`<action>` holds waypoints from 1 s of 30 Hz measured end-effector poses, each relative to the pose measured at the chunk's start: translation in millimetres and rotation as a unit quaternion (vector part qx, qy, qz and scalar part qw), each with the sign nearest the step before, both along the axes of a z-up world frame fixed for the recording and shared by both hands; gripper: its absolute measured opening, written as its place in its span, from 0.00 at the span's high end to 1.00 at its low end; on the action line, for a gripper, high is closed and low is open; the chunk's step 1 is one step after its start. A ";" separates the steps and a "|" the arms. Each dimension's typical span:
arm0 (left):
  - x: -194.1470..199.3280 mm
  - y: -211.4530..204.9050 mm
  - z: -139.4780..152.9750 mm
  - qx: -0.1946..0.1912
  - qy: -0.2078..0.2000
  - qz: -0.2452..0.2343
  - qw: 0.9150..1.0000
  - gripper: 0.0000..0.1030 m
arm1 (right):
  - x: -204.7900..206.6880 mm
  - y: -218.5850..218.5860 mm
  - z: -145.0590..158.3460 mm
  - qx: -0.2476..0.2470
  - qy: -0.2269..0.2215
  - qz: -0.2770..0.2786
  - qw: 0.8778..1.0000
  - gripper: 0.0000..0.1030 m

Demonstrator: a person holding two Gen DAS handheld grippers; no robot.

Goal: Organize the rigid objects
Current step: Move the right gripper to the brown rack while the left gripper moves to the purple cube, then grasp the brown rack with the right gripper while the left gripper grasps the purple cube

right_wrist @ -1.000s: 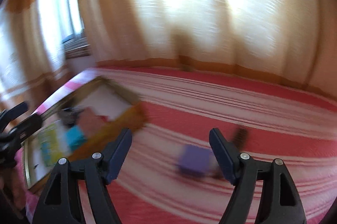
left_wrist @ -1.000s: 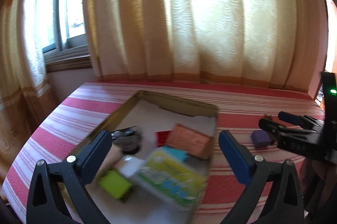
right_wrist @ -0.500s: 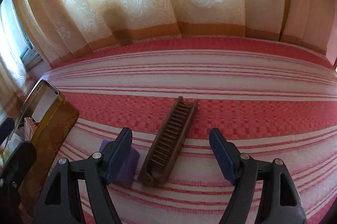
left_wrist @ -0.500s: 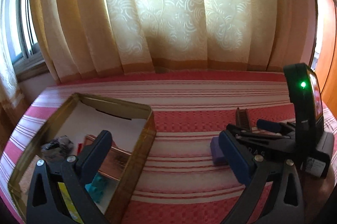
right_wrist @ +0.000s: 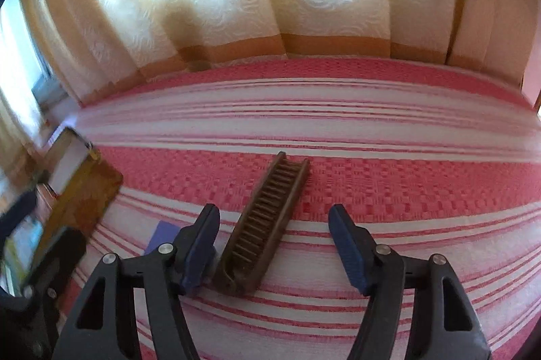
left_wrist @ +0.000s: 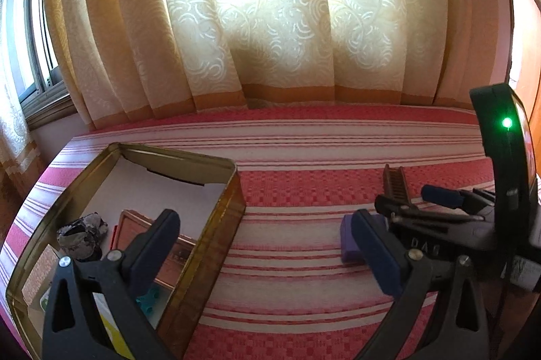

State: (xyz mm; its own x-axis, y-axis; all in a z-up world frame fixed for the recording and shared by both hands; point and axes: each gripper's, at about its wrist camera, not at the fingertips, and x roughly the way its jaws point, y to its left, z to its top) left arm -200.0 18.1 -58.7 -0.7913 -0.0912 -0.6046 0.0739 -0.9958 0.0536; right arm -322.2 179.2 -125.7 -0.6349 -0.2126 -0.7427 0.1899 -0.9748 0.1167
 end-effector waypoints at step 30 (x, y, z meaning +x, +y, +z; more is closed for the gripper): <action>-11.7 29.8 -17.3 -0.007 -0.027 -0.034 0.999 0.00 | 16.8 32.3 -1.9 0.025 0.000 0.005 1.000 0.61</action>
State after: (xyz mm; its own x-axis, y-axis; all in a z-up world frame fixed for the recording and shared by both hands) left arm -211.7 48.0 -76.0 -0.7622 -0.0467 -0.6457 0.0022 -0.9976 0.0696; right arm -305.4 211.5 -127.6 -0.6331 -0.1808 -0.7527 0.1993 -0.9776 0.0672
